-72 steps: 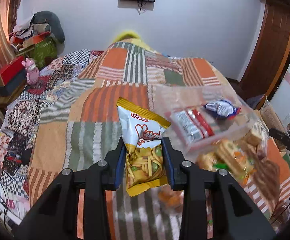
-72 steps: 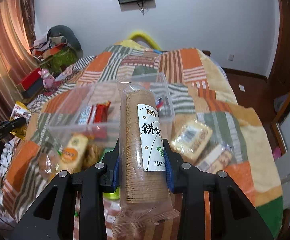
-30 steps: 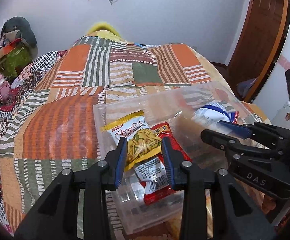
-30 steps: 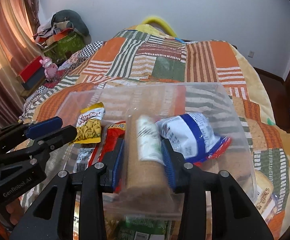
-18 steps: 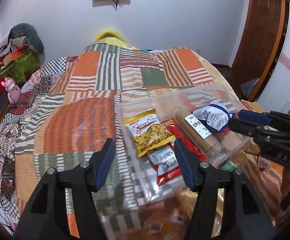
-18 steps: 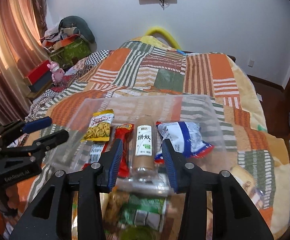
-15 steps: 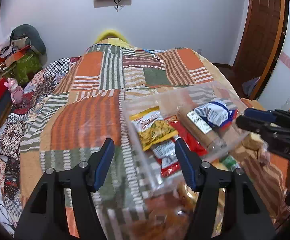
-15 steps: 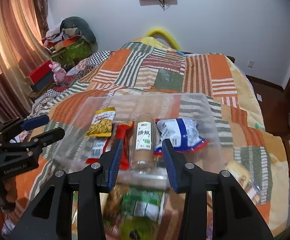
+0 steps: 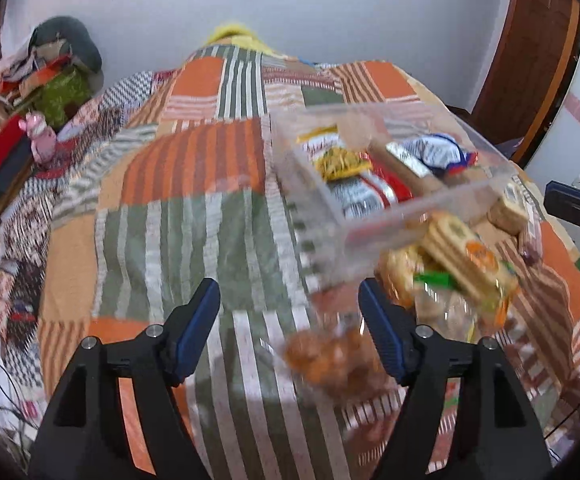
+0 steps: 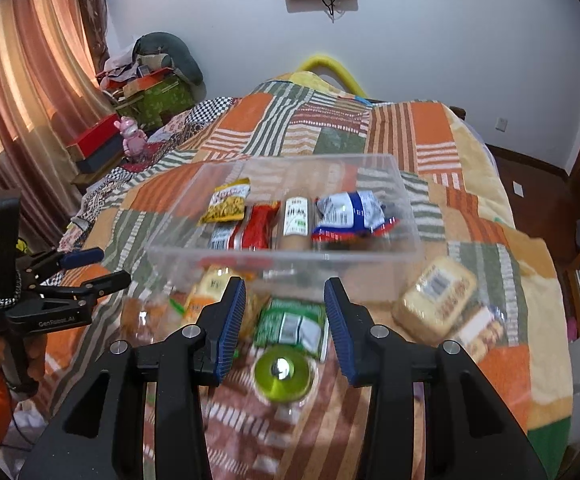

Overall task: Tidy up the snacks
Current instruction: 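Grasp the orange cookie bag with left tool while right tool grasps the green-lidded jar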

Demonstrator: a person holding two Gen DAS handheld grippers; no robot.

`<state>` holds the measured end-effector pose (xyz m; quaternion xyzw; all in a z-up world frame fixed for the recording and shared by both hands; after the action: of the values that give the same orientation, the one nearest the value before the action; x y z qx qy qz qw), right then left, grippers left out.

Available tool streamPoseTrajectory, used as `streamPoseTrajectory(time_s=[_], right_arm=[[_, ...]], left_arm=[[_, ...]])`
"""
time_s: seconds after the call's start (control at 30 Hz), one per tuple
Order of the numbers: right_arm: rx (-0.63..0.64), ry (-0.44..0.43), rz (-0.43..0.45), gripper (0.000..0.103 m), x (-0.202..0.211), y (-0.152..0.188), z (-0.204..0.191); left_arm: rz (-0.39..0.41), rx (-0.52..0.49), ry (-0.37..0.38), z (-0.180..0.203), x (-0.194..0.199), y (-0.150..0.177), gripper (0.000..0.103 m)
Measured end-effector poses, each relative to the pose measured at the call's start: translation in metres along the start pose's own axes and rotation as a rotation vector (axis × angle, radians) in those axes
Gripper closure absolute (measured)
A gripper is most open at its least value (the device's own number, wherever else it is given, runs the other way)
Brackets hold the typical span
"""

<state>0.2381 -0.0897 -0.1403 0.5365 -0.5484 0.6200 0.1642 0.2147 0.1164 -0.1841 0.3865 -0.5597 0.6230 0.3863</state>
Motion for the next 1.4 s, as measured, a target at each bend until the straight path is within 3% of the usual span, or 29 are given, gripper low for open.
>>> streamPoseTrajectory(time_s=[0.27,0.4,0.57,0.83,1.13,1.2,1.23,1.33,1.37,1.4], right_arm=[[-0.038,-0.007,-0.064,0.059,-0.015,0.032,0.005],[-0.059,-0.022,-0.103,0.059,-0.025,0.045,0.006],[-0.069,-0.041,-0.123,0.053,-0.032,0.053,0.003],[-0.074,-0.048,-0.160,0.053,-0.052,0.052,0.001],[-0.072,-0.045,-0.174,0.055,-0.067,0.051,-0.002],[-0.069,-0.040,-0.168,0.057,-0.066,0.052,-0.002],[-0.066,-0.037,-0.163,0.057,-0.066,0.051,-0.003],[-0.052,-0.022,-0.144,0.059,-0.062,0.052,-0.004],[-0.046,-0.013,-0.143,0.059,-0.062,0.052,-0.005],[-0.043,-0.010,-0.142,0.059,-0.061,0.052,-0.005]], left_arm=[[-0.044,-0.041,0.031,0.013,-0.010,0.037,0.013],[-0.072,-0.093,0.000,0.023,-0.021,0.046,0.013],[-0.101,-0.088,0.022,0.029,-0.036,0.041,0.013],[-0.100,-0.112,0.021,0.039,-0.052,0.026,0.008],[-0.090,-0.073,0.040,0.027,-0.065,0.018,0.008],[-0.068,-0.068,0.027,0.024,-0.064,0.016,0.011],[-0.055,-0.066,0.023,0.023,-0.063,0.016,0.017],[-0.045,-0.065,0.013,0.020,-0.063,0.013,0.037],[-0.045,-0.063,0.018,0.019,-0.063,0.013,0.054],[-0.056,-0.063,0.038,0.019,-0.064,0.013,0.062]])
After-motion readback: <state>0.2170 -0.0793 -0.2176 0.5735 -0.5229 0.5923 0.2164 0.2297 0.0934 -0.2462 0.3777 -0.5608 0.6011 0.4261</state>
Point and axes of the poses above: each gripper's, at about its wrist camera, not at the fingertips, and x roughly against the way its jaws point, z to its right, y to its underside, the point moved 5 cm from there along -x, roughly the way its jaws point, and after that the axes turned 12 degrees about -z, right-handed, at the moved point
